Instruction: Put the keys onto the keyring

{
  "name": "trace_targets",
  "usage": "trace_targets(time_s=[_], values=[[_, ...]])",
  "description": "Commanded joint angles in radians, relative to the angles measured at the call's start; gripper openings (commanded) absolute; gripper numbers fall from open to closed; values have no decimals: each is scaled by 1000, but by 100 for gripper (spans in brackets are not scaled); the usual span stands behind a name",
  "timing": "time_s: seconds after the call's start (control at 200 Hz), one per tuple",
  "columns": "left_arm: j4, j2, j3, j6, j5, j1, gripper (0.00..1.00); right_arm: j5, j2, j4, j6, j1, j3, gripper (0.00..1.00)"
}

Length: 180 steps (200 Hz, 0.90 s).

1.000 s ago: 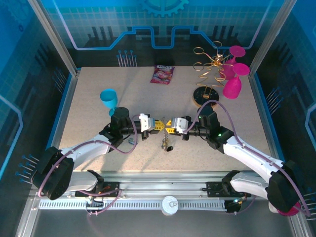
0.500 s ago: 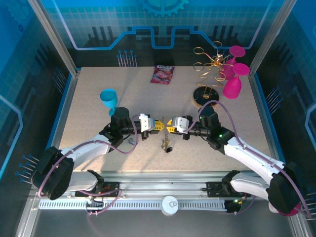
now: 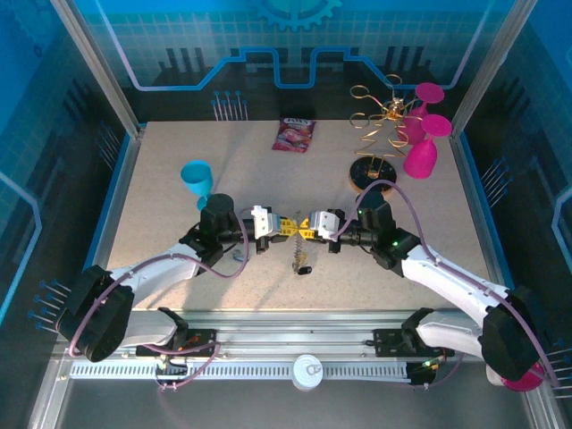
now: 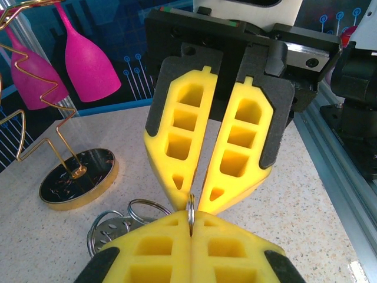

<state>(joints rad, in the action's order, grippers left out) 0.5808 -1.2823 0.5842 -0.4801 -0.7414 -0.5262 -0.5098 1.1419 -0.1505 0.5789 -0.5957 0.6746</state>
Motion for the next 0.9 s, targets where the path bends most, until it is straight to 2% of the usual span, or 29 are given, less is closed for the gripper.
trace_targets(time_s=[0.0,0.095,0.175,0.215,0.35,0.51,0.66,0.786,0.896], values=[[21,17,18,-16,-51,-1,0,-29,15,-75,-26,-14,29,11],[25,12,22,-12,-53,-1,0,-38,25,-86,-33,-13,34,0],[9,15,22,-19,-31,-1,0,-33,23,-68,-25,-14,40,0],[-9,20,22,-24,-10,0,5,-26,19,-40,-7,-16,46,0],[-162,49,50,-86,59,0,12,12,13,157,99,-28,106,0],[-382,68,113,-185,108,-1,12,71,39,415,240,-62,215,0],[-477,68,154,-224,125,-1,9,101,84,563,298,-103,329,0],[-486,72,165,-220,122,-3,1,94,98,573,278,-128,373,0],[-420,86,138,-190,103,-1,0,41,42,385,133,-83,289,1]])
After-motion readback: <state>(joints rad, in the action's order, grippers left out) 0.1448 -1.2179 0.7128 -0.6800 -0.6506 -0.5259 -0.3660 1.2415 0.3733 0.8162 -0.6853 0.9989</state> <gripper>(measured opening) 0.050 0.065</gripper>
